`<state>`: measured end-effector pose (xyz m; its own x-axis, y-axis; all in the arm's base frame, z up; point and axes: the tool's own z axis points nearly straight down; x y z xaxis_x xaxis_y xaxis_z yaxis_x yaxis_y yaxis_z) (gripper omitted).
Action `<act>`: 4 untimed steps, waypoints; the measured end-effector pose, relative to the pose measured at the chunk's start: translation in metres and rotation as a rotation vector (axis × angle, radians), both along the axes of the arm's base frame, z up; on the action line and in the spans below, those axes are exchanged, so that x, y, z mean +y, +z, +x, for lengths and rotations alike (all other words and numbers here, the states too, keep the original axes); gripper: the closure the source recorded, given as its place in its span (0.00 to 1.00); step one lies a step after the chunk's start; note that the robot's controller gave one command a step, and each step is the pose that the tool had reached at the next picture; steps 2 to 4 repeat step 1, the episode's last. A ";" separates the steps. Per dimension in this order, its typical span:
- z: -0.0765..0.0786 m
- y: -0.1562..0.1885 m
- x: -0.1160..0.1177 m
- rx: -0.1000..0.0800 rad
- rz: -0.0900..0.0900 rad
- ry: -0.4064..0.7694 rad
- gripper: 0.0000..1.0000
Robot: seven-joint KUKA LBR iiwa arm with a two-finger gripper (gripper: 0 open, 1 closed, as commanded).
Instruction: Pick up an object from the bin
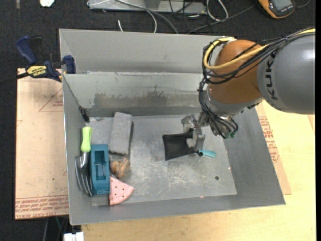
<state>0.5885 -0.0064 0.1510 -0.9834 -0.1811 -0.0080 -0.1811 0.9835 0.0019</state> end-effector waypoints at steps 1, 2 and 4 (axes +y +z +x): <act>-0.003 0.075 -0.014 -0.003 0.000 -0.007 1.00; -0.003 0.075 -0.014 -0.003 0.000 -0.007 1.00; -0.003 0.075 -0.014 -0.003 0.000 -0.007 1.00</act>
Offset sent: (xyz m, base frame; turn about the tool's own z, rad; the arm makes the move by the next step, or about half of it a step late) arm -0.0078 -0.0060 0.2283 -0.0531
